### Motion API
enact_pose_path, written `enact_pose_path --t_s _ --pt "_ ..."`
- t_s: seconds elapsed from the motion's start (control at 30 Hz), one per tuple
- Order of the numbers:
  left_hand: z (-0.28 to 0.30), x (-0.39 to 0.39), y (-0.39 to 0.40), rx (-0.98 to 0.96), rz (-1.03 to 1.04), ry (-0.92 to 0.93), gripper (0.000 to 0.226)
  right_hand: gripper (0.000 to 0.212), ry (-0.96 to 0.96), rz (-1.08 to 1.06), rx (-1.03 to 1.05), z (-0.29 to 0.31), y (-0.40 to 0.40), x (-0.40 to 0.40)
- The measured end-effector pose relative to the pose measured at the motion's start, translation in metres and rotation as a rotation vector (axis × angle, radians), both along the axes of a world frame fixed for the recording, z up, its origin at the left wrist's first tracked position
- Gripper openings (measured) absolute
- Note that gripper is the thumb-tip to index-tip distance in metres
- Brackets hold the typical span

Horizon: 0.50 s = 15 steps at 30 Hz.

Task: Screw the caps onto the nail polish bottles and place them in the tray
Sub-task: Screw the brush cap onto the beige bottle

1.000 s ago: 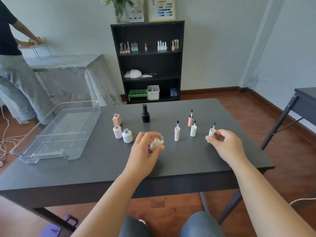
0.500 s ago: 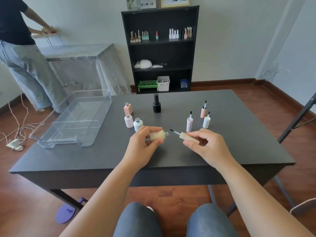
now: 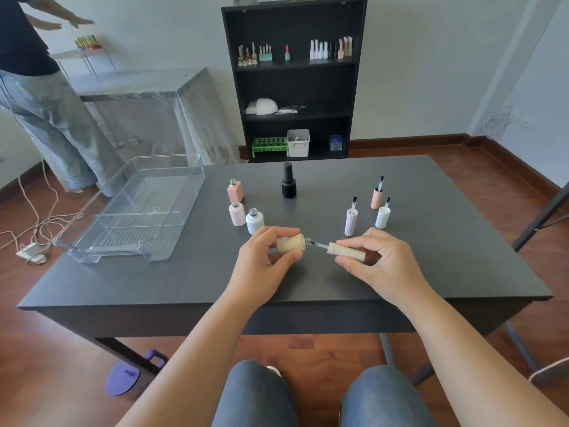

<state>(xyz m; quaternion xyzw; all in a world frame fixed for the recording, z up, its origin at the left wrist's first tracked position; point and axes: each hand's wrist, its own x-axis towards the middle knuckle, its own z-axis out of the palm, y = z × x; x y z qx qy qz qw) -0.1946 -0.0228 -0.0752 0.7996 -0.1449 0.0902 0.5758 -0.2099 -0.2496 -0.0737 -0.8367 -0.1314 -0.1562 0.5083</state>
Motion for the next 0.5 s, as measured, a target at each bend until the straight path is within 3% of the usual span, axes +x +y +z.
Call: enact_pose_path --t_s 0.3,0.5 --pt "-0.004 -0.001 0.0 0.099 -0.067 -0.088 0.032 0.029 -0.163 -0.022 -0.248 0.006 0.005 0.003" --pt "-0.004 0.0 0.001 0.11 -0.086 -0.04 0.03 0.028 -0.311 0.004 -0.378 0.011 0.014 0.004"
